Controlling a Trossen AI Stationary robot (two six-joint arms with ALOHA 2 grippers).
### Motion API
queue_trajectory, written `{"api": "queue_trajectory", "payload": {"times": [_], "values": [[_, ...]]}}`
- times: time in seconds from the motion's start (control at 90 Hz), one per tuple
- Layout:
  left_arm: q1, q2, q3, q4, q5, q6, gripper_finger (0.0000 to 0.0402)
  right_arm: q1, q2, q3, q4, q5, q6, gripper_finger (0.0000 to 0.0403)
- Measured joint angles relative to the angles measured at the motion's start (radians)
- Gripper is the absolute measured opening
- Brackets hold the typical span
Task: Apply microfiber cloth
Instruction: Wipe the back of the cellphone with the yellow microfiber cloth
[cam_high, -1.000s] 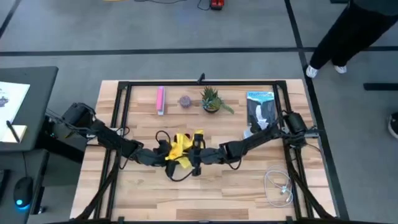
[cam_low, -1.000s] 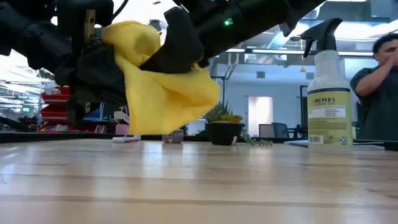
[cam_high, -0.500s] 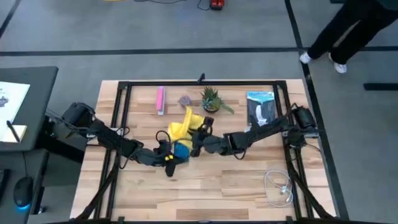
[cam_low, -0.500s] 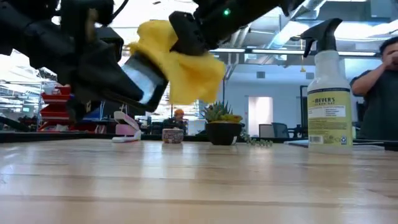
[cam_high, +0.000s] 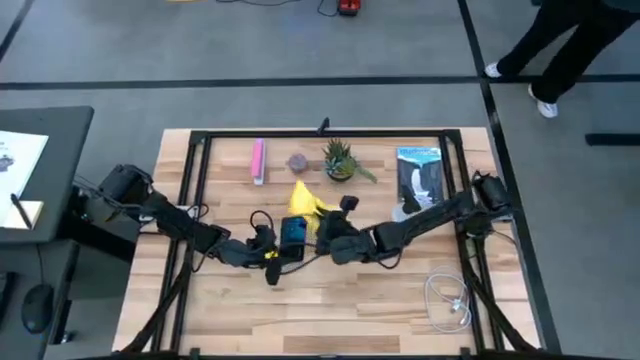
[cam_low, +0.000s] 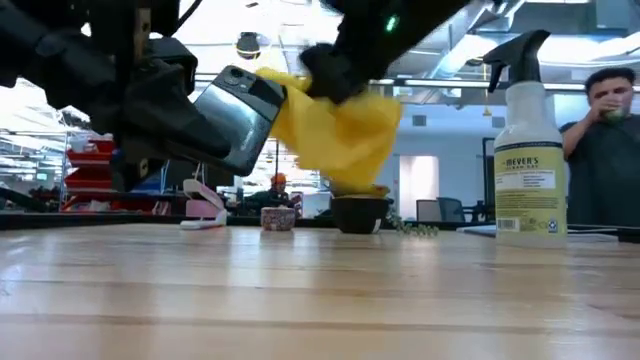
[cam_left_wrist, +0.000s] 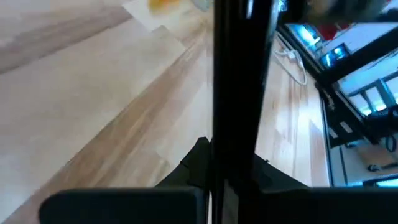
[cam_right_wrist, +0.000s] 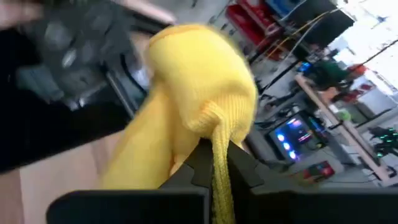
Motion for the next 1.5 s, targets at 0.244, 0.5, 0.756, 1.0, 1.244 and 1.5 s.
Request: {"api": "queue_trajectory", "payload": {"times": [0.244,0.5,0.756,1.0,1.244,1.5], "values": [[0.009,0.001,0.000,-0.023,-0.040,0.001,0.0011,0.081,-0.027,-0.001,-0.035,-0.260,0.050,0.0000],[0.022,0.001,-0.001,-0.028,-0.037,0.001,0.0011,0.074,0.109,-0.001,0.253,-0.348,-0.016,0.0000],[0.023,0.002,-0.003,-0.002,-0.023,0.003,0.0011,-0.020,0.175,0.000,0.365,-0.491,-0.009,0.0000],[0.023,0.003,-0.003,0.012,-0.010,0.023,0.0011,-0.033,0.185,0.003,0.239,-0.641,0.046,0.0000],[0.022,0.003,-0.003,0.022,-0.021,0.025,0.0011,-0.025,0.188,-0.001,0.295,-0.608,0.061,0.0000],[0.023,0.002,-0.003,0.028,-0.018,0.022,0.0011,-0.042,0.188,0.002,0.323,-0.601,0.079,0.0000]]}}
